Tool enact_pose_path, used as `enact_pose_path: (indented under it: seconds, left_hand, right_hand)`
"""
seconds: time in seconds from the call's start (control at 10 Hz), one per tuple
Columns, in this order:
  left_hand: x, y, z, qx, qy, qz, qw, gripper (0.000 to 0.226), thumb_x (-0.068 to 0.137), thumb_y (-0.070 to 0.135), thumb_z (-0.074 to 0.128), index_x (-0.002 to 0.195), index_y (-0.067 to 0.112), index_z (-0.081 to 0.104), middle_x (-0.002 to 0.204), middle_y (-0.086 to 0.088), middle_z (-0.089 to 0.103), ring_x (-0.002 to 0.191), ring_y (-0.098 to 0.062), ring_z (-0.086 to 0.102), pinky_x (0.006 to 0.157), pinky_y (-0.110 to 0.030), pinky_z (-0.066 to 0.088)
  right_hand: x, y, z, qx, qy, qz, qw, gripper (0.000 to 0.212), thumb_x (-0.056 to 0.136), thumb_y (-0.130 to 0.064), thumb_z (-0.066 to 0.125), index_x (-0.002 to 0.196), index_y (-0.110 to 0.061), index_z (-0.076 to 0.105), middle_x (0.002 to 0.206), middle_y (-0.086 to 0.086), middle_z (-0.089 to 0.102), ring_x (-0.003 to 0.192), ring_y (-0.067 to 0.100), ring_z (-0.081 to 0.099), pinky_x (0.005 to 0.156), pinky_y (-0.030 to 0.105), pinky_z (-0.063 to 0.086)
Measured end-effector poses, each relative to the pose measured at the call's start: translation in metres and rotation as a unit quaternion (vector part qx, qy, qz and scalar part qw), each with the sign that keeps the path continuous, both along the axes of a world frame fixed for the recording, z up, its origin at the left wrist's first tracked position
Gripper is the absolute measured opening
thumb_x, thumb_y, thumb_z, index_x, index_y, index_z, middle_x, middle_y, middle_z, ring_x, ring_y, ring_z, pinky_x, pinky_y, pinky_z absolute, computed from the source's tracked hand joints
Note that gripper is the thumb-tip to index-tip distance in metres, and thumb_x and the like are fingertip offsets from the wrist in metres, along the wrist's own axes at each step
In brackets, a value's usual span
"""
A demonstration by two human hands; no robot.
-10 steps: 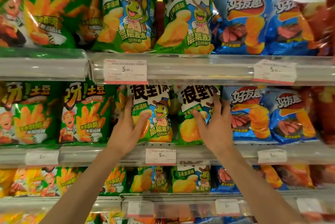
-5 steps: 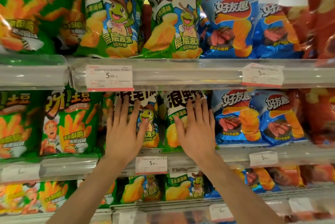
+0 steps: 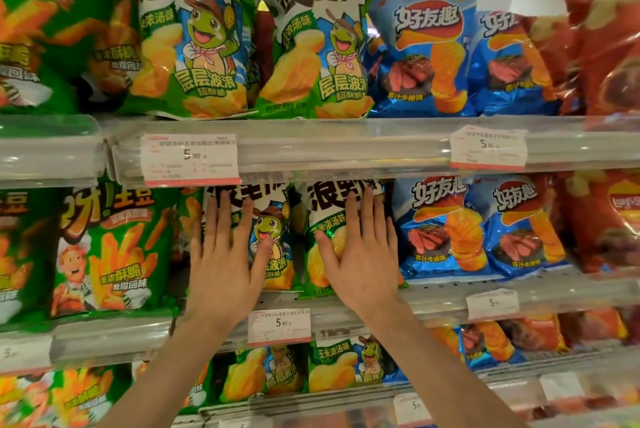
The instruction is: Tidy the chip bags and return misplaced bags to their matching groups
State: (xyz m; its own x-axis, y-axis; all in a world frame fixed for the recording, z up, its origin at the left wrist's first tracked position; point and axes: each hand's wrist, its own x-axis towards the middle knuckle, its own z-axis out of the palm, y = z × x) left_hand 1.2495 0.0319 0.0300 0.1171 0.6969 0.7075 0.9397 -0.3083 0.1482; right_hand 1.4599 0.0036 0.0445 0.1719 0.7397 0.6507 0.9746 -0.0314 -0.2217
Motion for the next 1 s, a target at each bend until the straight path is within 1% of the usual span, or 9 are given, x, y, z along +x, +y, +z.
enact_pose_path:
  seconds: [0.2, 0.4, 0.5, 0.6, 0.7, 0.8, 0.9, 1.0]
  left_hand:
    - [0.002, -0.003, 0.004, -0.005, -0.017, -0.004, 1.0, 0.069, 0.103, 0.058, 0.026, 0.161, 0.02, 0.027, 0.171, -0.011, 0.014, 0.159, -0.027, 0.005, 0.127, -0.055, 0.01]
    - [0.001, -0.007, 0.008, -0.012, -0.009, 0.011, 1.0, 0.068, 0.103, 0.058, 0.028, 0.161, 0.023, 0.028, 0.171, -0.008, 0.015, 0.159, -0.026, 0.007, 0.127, -0.053, 0.006]
    - [0.003, -0.011, 0.016, -0.025, -0.01, 0.016, 1.0, 0.067, 0.102, 0.058, 0.029, 0.16, 0.023, 0.03, 0.171, -0.009, 0.017, 0.159, -0.028, 0.009, 0.126, -0.057, 0.011]
    - [0.006, -0.023, 0.025, -0.051, -0.034, 0.028, 0.998, 0.066, 0.101, 0.058, 0.032, 0.158, 0.024, 0.032, 0.169, -0.011, 0.023, 0.157, -0.031, 0.016, 0.124, -0.058, 0.018]
    - [0.005, -0.04, 0.034, -0.06, -0.063, 0.028, 0.996, 0.065, 0.1, 0.058, 0.034, 0.156, 0.025, 0.034, 0.164, -0.011, 0.033, 0.152, -0.034, 0.027, 0.121, -0.056, 0.026]
    - [0.002, -0.055, 0.034, -0.066, -0.087, 0.005, 0.994, 0.065, 0.098, 0.058, 0.036, 0.153, 0.023, 0.037, 0.159, -0.011, 0.041, 0.146, -0.034, 0.038, 0.115, -0.055, 0.037]
    - [-0.004, -0.073, 0.04, -0.064, -0.106, -0.04, 0.992, 0.062, 0.097, 0.053, 0.043, 0.15, 0.02, 0.042, 0.155, -0.011, 0.043, 0.142, -0.032, 0.042, 0.111, -0.053, 0.043]
    - [-0.017, -0.099, 0.037, -0.052, -0.134, -0.09, 0.986, 0.054, 0.099, 0.045, 0.054, 0.148, 0.025, 0.043, 0.152, -0.006, 0.046, 0.138, -0.025, 0.044, 0.11, -0.047, 0.045]
  right_hand:
    - [0.0, 0.0, 0.0, 0.006, 0.01, 0.005, 1.0, 0.082, 0.1, -0.067, 0.025, 0.162, -0.013, 0.022, 0.17, 0.013, 0.015, 0.157, 0.03, 0.014, 0.124, 0.054, 0.021]
    - [0.003, -0.002, 0.0, 0.001, 0.022, 0.021, 1.0, 0.083, 0.1, -0.068, 0.024, 0.16, -0.012, 0.025, 0.169, 0.015, 0.018, 0.157, 0.032, 0.016, 0.125, 0.054, 0.019]
    - [0.005, -0.002, 0.001, 0.0, 0.021, 0.032, 0.999, 0.083, 0.099, -0.069, 0.024, 0.161, -0.012, 0.025, 0.17, 0.015, 0.016, 0.157, 0.032, 0.014, 0.126, 0.053, 0.016]
    - [0.009, -0.003, 0.0, 0.005, 0.036, 0.057, 0.998, 0.082, 0.1, -0.068, 0.028, 0.159, -0.012, 0.028, 0.169, 0.017, 0.017, 0.157, 0.033, 0.015, 0.126, 0.053, 0.016]
    - [0.013, -0.01, 0.003, 0.016, 0.055, 0.08, 0.995, 0.079, 0.099, -0.066, 0.032, 0.156, -0.011, 0.035, 0.167, 0.019, 0.022, 0.155, 0.034, 0.02, 0.125, 0.054, 0.019]
    - [0.016, -0.024, 0.004, 0.03, 0.076, 0.096, 0.992, 0.077, 0.098, -0.065, 0.033, 0.153, -0.011, 0.038, 0.164, 0.018, 0.03, 0.152, 0.033, 0.028, 0.123, 0.052, 0.024]
    - [0.013, -0.045, 0.014, 0.041, 0.108, 0.106, 0.988, 0.076, 0.098, -0.064, 0.034, 0.154, -0.013, 0.037, 0.162, 0.014, 0.036, 0.149, 0.032, 0.033, 0.119, 0.053, 0.032]
    - [0.007, -0.072, 0.012, 0.053, 0.127, 0.108, 0.985, 0.076, 0.098, -0.065, 0.032, 0.156, -0.016, 0.034, 0.161, 0.009, 0.037, 0.148, 0.027, 0.034, 0.12, 0.047, 0.031]
